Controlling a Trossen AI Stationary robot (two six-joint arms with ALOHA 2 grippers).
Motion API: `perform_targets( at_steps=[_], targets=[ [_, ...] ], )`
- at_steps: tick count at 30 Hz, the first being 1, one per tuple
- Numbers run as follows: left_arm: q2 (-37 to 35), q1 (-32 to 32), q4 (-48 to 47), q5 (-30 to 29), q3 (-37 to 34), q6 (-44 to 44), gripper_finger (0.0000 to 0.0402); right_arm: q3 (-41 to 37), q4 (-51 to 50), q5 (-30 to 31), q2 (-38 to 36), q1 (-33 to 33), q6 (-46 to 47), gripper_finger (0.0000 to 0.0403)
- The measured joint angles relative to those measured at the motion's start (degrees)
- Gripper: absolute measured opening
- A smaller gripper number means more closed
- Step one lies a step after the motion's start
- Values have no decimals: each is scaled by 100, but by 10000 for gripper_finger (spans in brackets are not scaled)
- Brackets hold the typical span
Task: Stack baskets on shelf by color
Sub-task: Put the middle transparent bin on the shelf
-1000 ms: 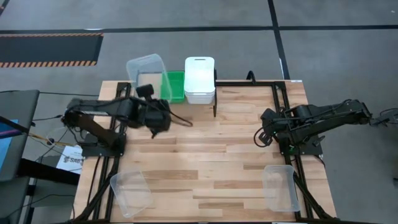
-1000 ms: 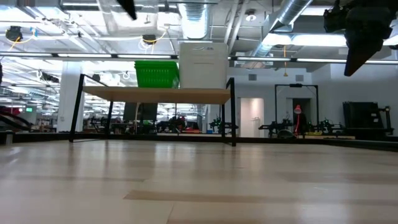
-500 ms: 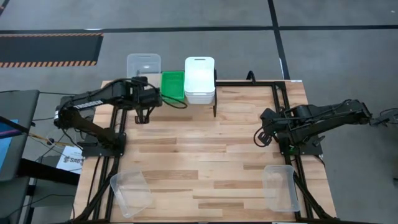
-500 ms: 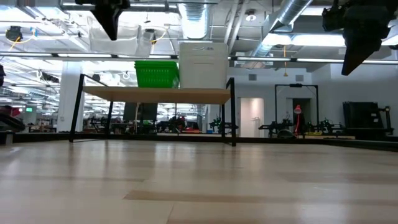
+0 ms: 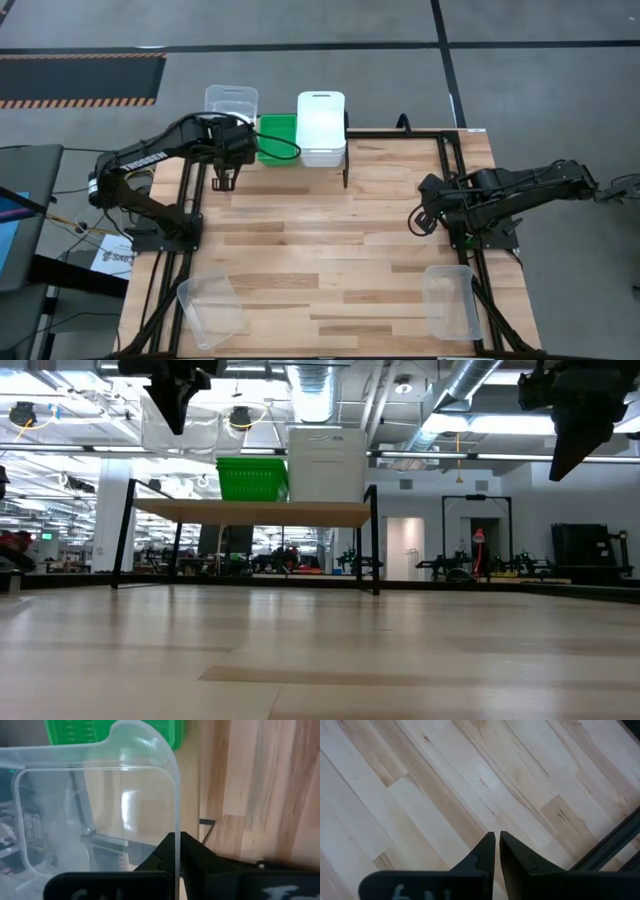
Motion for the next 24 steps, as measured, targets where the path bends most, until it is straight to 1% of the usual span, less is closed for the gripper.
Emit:
perform_targets(
  at_steps=[6,13,19,24],
  targets=[
    [0,12,-1,-26,0,74,0,0,1,-4,0,0,93,52],
    [0,8,-1,7,0,-43,0,0,4,-4,0,0,180,52],
    [0,27,2,9,0,114,0,0,6,78,0,-1,179,52],
    [0,192,193,371,0,172,0,0,4,84,0,0,139,52]
  ],
)
